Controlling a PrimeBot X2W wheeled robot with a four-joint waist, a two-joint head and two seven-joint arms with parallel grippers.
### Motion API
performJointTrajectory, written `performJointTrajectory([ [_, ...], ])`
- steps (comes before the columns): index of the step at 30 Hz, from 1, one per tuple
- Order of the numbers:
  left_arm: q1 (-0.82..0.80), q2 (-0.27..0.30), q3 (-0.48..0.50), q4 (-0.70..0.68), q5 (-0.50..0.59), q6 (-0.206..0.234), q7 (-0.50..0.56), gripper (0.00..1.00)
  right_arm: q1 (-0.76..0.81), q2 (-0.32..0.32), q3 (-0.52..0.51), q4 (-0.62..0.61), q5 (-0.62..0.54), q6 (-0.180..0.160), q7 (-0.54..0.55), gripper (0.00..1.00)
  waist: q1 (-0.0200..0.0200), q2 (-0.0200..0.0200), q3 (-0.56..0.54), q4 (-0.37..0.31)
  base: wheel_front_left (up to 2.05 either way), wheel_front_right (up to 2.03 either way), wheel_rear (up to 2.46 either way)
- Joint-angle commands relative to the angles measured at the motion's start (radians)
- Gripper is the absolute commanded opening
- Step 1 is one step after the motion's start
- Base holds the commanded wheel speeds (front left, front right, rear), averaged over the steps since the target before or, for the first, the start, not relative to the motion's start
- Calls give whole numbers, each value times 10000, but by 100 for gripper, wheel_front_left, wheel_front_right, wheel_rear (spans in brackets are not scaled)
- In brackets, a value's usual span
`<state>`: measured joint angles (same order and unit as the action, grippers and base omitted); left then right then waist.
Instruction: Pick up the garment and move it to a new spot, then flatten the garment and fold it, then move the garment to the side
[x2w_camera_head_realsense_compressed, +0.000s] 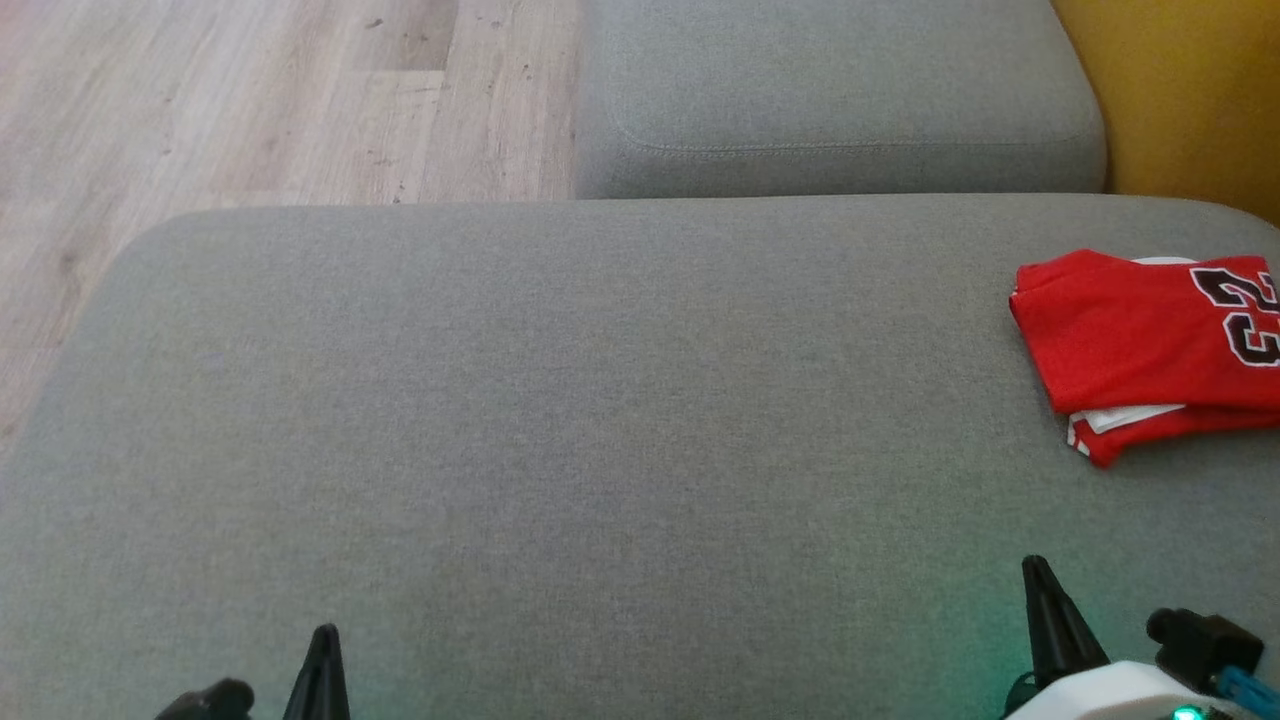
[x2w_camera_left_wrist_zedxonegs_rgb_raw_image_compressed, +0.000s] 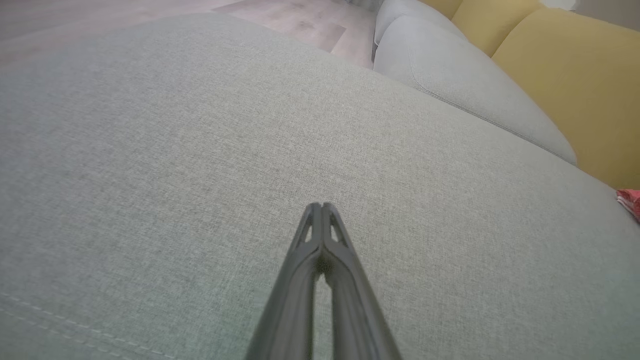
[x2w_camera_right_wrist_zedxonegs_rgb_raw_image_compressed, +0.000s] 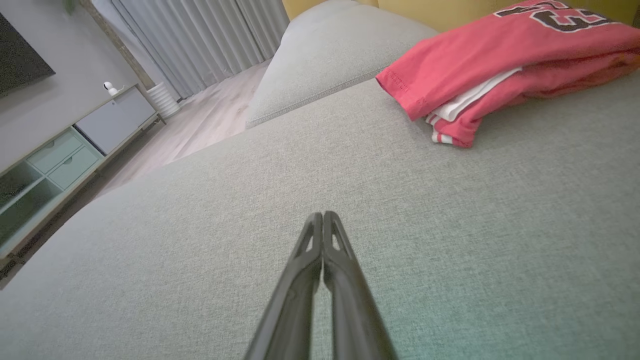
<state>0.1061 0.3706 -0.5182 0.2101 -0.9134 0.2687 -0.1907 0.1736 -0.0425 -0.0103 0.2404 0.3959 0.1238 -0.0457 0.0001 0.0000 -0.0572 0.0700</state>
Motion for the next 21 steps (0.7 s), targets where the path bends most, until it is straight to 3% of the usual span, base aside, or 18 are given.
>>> performJointTrajectory([
  [1,-539,74,324,-218,-146,-104,29,0,-541,-46,-52,-275,265,11,26,0,0,0,6,-7,0,0,0],
  [21,-859,-530,1454,-103,-1575,-887,574,0,-995,-73,-222,-212,2670,23,318,0,0,0,126,-146,0,0,0],
])
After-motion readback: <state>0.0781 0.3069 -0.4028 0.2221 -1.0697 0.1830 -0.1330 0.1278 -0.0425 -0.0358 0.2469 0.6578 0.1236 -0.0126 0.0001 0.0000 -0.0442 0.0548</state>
